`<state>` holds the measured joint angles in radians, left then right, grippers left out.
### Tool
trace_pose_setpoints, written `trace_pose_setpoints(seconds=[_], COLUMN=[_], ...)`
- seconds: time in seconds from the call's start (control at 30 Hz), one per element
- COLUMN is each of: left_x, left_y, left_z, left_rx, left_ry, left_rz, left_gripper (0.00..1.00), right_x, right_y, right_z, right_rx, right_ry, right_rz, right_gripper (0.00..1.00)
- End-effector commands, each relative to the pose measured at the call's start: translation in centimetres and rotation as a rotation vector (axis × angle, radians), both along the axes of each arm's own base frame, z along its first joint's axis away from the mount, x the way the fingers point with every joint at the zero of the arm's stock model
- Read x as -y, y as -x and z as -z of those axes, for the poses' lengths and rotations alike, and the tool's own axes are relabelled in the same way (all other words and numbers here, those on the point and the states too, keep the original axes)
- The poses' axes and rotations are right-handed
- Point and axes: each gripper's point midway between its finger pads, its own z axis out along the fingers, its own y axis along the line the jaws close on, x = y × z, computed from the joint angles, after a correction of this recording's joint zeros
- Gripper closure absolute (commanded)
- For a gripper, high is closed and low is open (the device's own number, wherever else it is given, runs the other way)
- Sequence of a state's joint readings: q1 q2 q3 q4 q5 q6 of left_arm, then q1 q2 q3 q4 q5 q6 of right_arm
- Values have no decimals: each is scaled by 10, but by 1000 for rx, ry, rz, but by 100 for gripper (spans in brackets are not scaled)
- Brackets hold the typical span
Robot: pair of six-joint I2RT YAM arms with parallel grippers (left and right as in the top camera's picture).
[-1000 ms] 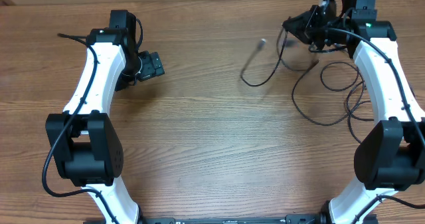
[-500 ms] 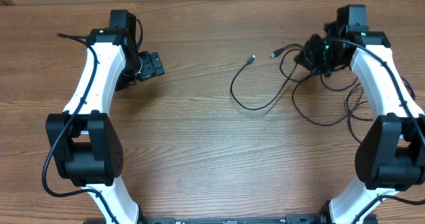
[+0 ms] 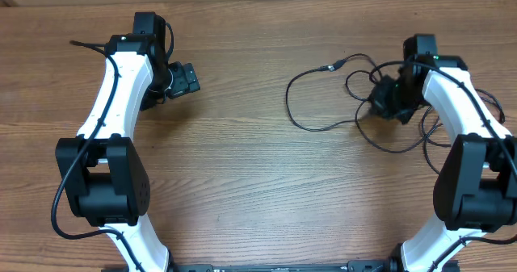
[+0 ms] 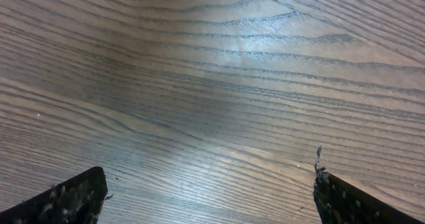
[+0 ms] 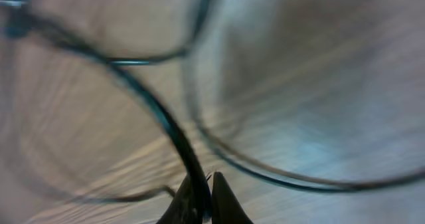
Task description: Untangle cables
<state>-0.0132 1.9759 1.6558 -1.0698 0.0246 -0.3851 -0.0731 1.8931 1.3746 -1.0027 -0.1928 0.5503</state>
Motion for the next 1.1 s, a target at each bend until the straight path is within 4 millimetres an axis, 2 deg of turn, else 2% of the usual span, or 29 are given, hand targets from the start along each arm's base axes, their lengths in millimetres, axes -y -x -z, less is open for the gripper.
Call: trace_pose_setpoints(seconds=[0.0, 0.13, 0.37, 0.53, 0.77, 0.97, 1.0, 1.07], left_x=[1, 1, 1, 1, 1, 1, 1, 1], left_y=[-2, -2, -2, -2, -2, -2, -2, -2], left_z=[-3, -3, -3, -3, -3, -3, -3, -3], left_rx=[10, 10, 10, 10, 10, 10, 10, 10], left_ry=[-11, -11, -11, -11, -11, -11, -11, -11], left_rz=[17, 17, 17, 17, 17, 17, 17, 17], left_gripper=[1, 1, 0, 1, 0, 0, 1, 0], right_x=[20, 22, 24, 23, 25, 23, 24, 23], right_y=[18, 34, 39, 53, 61, 67, 68, 68], right_z=[12, 24, 26, 23, 0, -2, -2, -2], right_rx=[-61, -112, -128, -182, -242, -266, -268, -267], right_ry=[102, 119, 136, 136, 149, 148, 148, 148], right_rz=[96, 119, 119, 68, 45, 25, 16, 13], right_gripper=[96, 96, 96, 81, 69, 62, 51, 42])
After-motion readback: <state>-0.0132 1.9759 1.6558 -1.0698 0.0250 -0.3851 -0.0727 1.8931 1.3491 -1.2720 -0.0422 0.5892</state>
